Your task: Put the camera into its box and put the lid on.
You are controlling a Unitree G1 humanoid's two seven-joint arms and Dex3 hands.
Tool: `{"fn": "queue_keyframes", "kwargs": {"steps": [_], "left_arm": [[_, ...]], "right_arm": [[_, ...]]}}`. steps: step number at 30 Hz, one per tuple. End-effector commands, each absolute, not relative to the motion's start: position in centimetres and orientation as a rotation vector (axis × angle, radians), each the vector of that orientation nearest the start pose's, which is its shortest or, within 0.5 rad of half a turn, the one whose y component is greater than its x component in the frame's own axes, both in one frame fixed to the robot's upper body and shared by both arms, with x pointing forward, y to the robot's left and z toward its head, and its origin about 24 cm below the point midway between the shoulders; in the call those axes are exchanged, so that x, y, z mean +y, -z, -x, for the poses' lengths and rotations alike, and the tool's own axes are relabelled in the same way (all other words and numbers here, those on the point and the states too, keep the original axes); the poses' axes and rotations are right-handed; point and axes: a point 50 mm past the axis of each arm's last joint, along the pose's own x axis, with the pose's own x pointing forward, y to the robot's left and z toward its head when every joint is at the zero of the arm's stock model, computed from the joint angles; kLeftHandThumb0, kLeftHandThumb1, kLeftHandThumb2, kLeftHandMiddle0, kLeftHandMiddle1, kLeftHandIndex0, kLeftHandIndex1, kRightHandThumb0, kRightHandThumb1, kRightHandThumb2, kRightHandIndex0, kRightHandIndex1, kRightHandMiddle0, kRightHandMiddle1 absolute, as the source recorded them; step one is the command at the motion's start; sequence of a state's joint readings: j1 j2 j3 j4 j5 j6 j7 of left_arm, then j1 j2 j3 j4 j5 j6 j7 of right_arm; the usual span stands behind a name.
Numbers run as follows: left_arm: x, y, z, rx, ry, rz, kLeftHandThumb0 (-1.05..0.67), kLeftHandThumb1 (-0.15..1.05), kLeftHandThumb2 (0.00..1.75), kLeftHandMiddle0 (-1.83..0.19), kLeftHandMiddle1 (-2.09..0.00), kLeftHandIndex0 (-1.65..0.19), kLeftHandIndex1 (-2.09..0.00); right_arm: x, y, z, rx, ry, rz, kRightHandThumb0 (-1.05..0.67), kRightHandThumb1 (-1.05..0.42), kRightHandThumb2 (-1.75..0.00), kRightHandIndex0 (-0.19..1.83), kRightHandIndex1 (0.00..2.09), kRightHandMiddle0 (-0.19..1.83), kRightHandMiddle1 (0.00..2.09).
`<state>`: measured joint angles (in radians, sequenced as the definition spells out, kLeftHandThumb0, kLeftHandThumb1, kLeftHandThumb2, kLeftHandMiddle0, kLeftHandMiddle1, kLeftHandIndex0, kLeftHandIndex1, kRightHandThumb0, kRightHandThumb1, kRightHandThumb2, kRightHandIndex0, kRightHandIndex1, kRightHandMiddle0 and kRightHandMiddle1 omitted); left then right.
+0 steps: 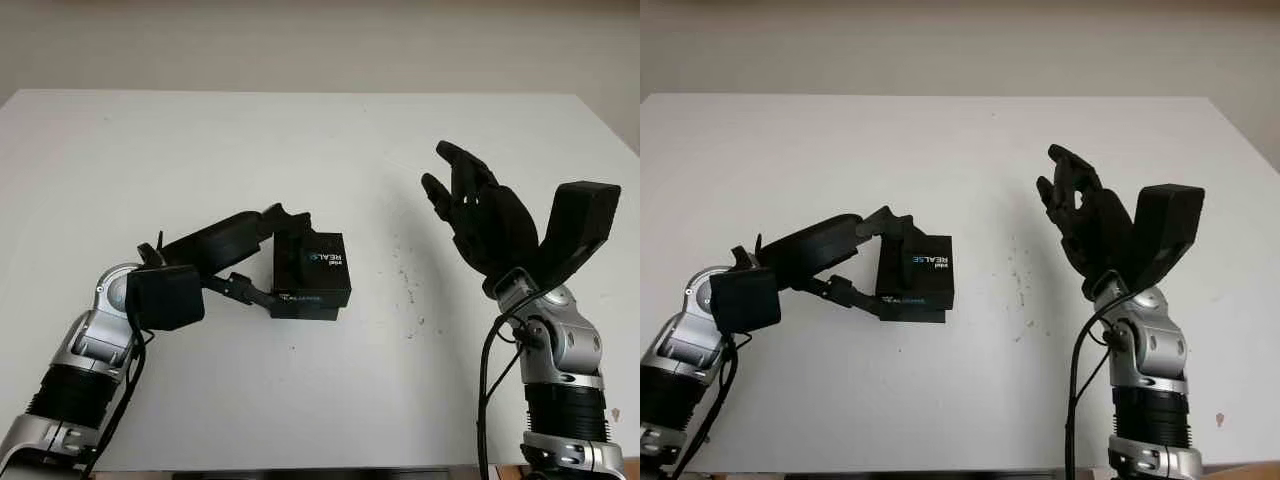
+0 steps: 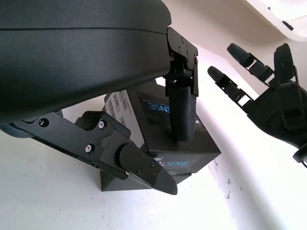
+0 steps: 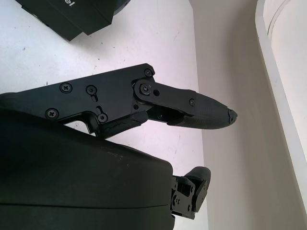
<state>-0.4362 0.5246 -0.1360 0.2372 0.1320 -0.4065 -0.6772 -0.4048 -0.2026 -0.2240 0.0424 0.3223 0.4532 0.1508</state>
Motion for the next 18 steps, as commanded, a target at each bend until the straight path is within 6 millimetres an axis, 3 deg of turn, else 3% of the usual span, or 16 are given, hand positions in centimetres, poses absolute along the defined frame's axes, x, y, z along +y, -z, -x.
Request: {"fn": "queue_keyframes", "kwargs": {"steps": [1,18], "left_arm": [[17.21,-12.27,-30.25,-0.274,0.847,-0.867,-0.27,0.99,0.15,-0.33,-2.02,-0.31,-1.91],[16.43,-12.71,-29.4,-0.31,0.872,-0.857,-0.32,0.98,0.19,-0.35,-2.06,-0.33,-1.94]], "right_arm": [[-20.12,-11.94,-32.13,0.033,-0.1,-0.175,-0.63,-1.05,-0.6,0.14,0.06,-0.19,0.72],[-20.18,-11.81,-32.16,0.039,-0.09,-0.183,-0.63,-1.05,-0.58,0.14,0.06,-0.17,0.72]]}}
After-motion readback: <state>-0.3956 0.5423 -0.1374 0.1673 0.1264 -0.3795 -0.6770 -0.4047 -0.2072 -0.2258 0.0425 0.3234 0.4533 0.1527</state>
